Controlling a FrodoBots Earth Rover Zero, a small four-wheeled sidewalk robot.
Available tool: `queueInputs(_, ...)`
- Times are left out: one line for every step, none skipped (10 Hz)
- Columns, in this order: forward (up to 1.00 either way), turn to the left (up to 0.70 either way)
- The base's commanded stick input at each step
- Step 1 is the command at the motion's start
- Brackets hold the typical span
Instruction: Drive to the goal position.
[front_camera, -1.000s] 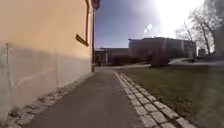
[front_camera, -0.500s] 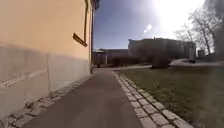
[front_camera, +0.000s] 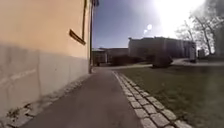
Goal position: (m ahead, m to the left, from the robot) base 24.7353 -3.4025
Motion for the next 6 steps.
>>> queueInputs(0.70, 0.00)
queueInputs(0.70, 0.00)
queueInputs(0.70, 0.00)
queueInputs(0.70, 0.01)
queueInputs(0.70, 0.35)
queueInputs(0.70, 0.35)
